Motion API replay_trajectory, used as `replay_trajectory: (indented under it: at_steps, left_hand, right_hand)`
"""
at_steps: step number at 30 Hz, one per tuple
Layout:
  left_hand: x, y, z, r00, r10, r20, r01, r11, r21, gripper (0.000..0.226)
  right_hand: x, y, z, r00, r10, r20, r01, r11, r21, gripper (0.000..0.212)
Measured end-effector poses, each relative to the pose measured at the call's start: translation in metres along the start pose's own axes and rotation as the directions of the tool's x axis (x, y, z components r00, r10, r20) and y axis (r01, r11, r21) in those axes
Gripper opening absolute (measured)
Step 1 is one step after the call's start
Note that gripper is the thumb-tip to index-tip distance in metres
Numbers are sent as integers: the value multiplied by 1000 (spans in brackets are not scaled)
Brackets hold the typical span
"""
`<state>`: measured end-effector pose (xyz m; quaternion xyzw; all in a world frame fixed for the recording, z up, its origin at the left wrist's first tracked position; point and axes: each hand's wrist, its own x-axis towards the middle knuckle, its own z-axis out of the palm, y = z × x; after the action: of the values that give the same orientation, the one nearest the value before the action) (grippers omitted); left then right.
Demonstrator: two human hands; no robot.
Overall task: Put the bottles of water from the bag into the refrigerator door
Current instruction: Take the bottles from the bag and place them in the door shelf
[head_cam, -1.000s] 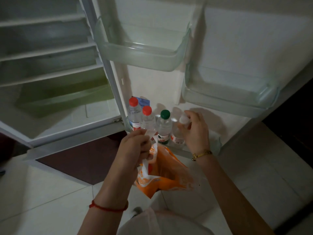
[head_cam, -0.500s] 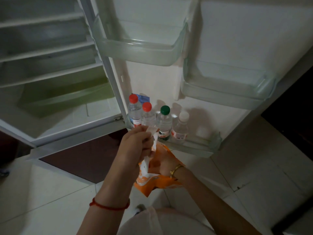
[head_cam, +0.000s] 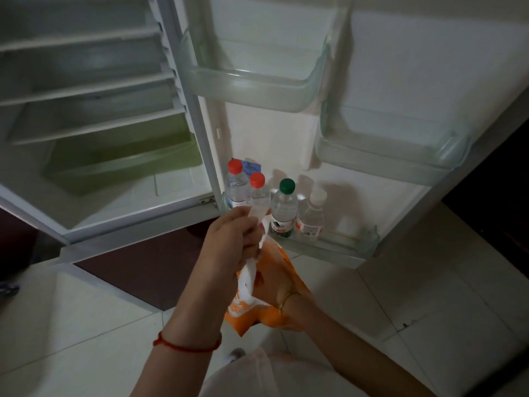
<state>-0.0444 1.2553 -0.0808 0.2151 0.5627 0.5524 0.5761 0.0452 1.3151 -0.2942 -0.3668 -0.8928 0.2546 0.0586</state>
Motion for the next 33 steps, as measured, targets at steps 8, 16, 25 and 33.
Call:
replay_trajectory:
  at_steps: [8,16,25,33]
  left_hand:
    - [10,6,-9,993,63,-102,-60,998,33,18]
    - [30,-20,5,990,-59,-125,67,995,67,29]
    - [41,-40,37,983,-89,-162,102,992,71,25]
    - [27,-50,56,963,-105,-248,162,961,222,12]
  right_hand:
    - [-44,-2,-51,953,145,-268,-149,989,5,40]
    - [-75,-5,-129,765,249,-594,-91,955,283,30]
    - [-116,5,-187,563,274,-780,-81,957,278,23]
    - [-126,30,-197,509,281,-813,-131,960,249,25]
